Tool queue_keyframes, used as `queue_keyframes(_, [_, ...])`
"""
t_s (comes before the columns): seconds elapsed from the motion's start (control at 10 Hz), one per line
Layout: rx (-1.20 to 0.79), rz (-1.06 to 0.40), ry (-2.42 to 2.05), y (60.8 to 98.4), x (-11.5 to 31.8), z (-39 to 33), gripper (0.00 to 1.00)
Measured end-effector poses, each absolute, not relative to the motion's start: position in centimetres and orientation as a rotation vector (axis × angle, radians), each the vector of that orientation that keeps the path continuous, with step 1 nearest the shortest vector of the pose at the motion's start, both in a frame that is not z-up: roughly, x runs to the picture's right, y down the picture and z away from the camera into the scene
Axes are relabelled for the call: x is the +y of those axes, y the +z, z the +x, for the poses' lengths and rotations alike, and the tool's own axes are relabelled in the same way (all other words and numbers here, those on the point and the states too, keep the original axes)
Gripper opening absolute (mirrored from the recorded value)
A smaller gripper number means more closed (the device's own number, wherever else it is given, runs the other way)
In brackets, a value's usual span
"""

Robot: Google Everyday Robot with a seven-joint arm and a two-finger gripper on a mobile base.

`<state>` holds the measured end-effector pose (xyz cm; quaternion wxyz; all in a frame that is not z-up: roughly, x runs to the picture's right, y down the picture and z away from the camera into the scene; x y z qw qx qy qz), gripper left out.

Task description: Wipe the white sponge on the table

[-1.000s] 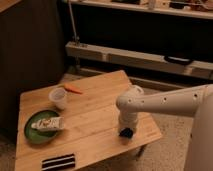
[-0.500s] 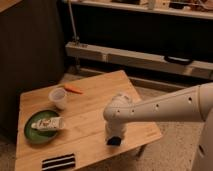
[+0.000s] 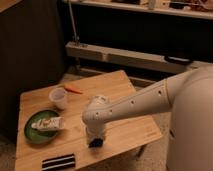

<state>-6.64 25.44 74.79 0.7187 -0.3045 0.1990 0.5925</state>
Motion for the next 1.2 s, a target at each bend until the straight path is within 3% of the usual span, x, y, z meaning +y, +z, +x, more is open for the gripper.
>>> queue_keyframes(0.3, [0.482, -0.673, 1.296, 79.6, 24.4, -7.4, 0.33])
queue_keyframes(0.8, [0.537, -0.621, 1.386, 85.4, 17.5, -2.4, 0.33])
queue_keyframes(1.2, [0.606, -0.617, 1.460, 86.9, 18.4, 3.0, 0.33])
